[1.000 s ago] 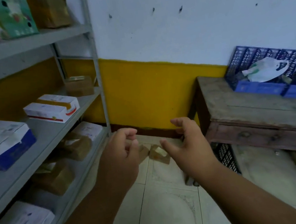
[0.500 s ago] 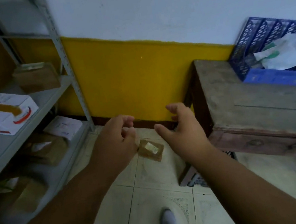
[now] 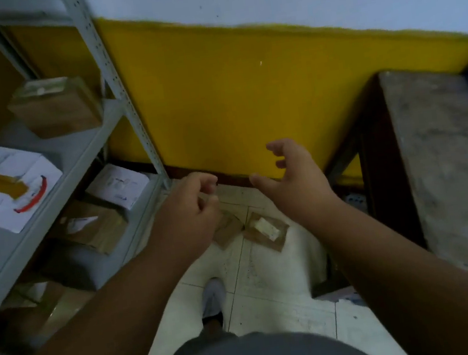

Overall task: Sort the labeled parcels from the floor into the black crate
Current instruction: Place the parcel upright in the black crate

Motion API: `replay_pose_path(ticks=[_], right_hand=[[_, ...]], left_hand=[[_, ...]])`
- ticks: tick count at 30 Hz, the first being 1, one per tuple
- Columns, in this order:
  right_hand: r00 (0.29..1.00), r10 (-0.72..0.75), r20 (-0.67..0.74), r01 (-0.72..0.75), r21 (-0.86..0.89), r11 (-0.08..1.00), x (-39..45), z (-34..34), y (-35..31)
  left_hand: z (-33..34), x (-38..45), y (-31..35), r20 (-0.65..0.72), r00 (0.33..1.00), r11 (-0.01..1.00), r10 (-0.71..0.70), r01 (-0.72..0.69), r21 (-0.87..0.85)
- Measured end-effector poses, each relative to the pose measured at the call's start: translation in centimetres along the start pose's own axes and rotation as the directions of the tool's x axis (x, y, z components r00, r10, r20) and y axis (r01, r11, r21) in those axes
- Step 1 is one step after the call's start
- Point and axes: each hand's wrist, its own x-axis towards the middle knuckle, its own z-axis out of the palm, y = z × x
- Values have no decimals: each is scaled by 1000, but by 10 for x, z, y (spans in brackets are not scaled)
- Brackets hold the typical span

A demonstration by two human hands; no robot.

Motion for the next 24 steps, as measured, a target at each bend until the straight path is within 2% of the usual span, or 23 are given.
replay_pose_path(ticks=[4,9,16,20,24], right_hand=[[991,130,-43,-131,-18,991,43,14,11],[943,305,-130,-310,-23,950,87,37,43],[876,442,-195,-439,61,896,144,113,138],[820,542,-183,-528,122,841,176,178,225],[736,659,-155,-640,159,752,180,252,324]], left_hand=[[10,83,-25,162,986,999,35,-31,-32],[47,171,-44,306,949,991,80,-44,-124],[150,239,-94,377,926,979,31,47,-198],[236,262,-159,381,922,974,-68,144,-176],[330,266,-237,458,855,918,-245,356,-174]])
